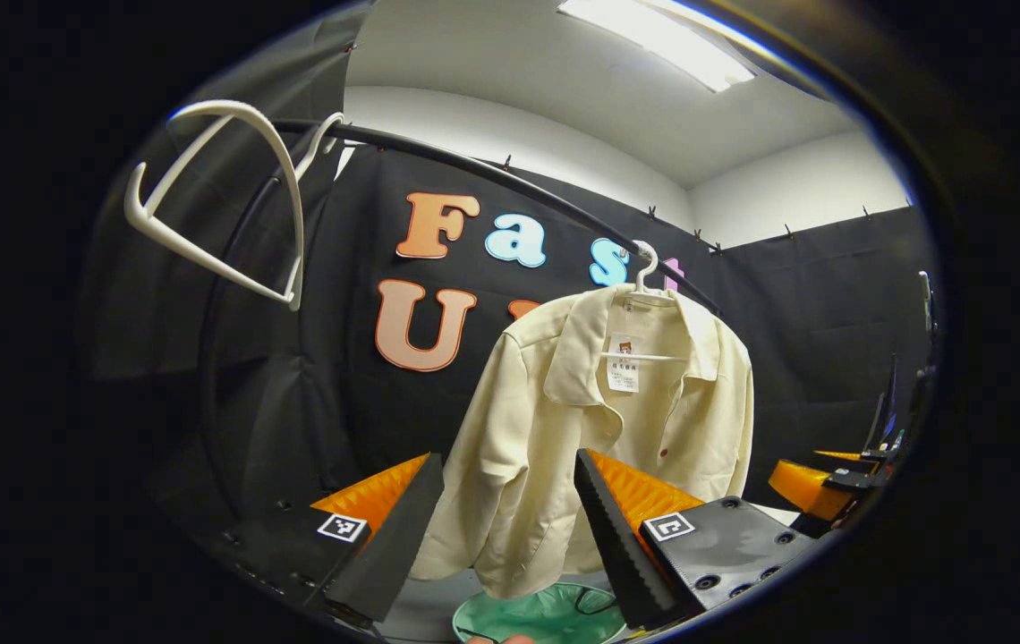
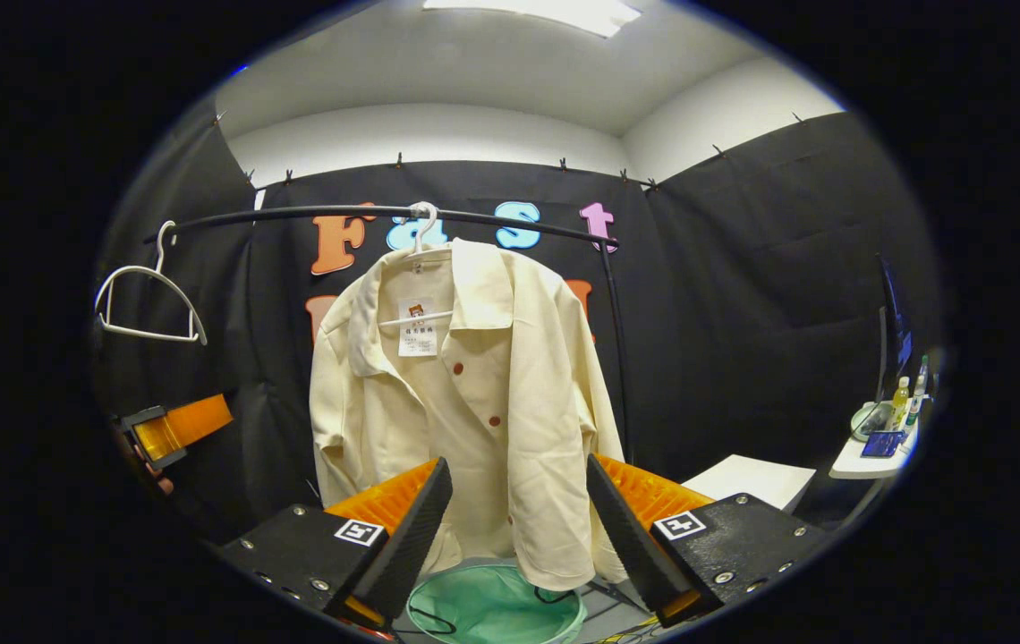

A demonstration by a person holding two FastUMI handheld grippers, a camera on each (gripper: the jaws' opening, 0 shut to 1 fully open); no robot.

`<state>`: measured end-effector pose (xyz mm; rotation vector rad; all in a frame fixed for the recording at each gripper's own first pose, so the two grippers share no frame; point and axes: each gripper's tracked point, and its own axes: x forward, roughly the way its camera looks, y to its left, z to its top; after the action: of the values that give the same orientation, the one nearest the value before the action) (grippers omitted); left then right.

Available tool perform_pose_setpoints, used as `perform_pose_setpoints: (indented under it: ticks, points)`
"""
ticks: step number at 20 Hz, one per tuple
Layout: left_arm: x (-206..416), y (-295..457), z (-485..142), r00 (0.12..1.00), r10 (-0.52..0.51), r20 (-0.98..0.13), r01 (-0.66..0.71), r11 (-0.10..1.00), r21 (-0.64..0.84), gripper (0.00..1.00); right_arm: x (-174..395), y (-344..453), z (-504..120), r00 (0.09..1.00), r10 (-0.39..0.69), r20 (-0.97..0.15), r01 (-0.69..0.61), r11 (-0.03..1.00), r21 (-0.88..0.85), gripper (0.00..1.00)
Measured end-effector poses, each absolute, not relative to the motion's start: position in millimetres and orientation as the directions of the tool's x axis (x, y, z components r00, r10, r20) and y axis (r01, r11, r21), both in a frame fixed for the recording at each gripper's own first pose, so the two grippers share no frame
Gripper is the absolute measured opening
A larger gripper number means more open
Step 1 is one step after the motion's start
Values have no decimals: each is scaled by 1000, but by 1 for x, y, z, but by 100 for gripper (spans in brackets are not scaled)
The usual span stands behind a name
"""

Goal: Grasp the clothes on the hanger with both hands and then place them into the laundry hamper below.

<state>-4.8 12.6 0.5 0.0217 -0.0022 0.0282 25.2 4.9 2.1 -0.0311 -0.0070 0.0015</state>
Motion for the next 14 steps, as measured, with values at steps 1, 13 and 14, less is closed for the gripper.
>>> perform_pose_setpoints:
  ticks: [1, 13, 14]
  points:
    - [-6, 13, 0, 1000, 30, 1, -30, 999, 19, 96, 37, 6, 9, 1000, -5, 20, 6, 999, -40, 94]
    - [-20, 52, 5, 999, 53, 8, -53, 998, 19, 97, 233, 69, 13, 984, -173, 38, 176, 979, -100, 95]
    - [-22, 57, 4, 999, 52, 5, -53, 998, 24, 97, 242, 59, 10, 975, -217, 38, 220, 970, -104, 95]
